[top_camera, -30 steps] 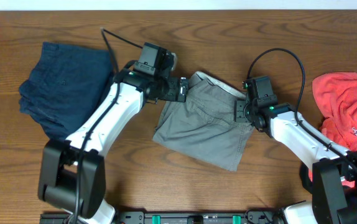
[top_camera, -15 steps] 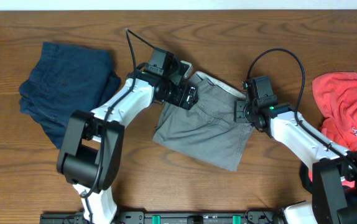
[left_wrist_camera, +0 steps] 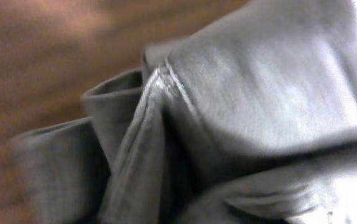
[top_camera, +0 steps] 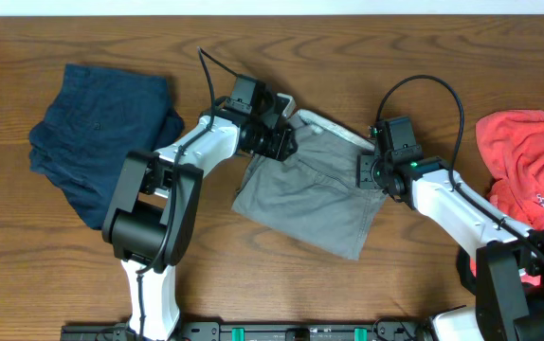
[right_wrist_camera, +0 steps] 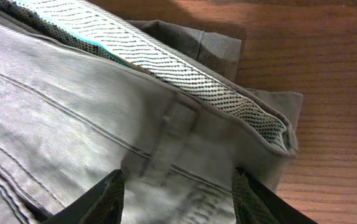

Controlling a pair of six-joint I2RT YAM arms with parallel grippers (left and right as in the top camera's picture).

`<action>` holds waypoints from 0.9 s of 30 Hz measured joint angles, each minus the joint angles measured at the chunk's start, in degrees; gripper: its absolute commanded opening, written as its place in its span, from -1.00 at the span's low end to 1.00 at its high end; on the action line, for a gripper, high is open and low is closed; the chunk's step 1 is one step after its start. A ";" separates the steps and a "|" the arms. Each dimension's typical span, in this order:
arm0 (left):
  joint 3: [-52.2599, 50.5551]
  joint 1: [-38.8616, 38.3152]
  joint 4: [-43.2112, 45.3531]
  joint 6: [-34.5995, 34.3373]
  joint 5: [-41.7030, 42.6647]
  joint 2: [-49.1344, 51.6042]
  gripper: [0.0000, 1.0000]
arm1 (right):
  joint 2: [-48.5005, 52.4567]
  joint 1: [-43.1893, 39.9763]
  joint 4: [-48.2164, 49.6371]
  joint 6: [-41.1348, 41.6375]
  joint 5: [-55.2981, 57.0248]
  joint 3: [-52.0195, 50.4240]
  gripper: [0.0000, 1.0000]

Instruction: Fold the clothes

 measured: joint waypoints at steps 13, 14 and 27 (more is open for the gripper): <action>-1.46 2.89 -3.26 -2.08 -4.48 -7.23 -0.88 | -3.65 -3.91 -6.08 0.00 0.66 -0.02 0.04; -1.49 3.91 -3.26 -2.56 -5.42 -9.70 -0.88 | -5.22 -5.03 -6.64 0.00 0.81 -0.02 0.04; -1.46 13.88 -2.49 -3.91 -23.54 -30.91 -0.88 | -13.31 -7.96 -10.80 -1.49 1.31 -0.02 0.05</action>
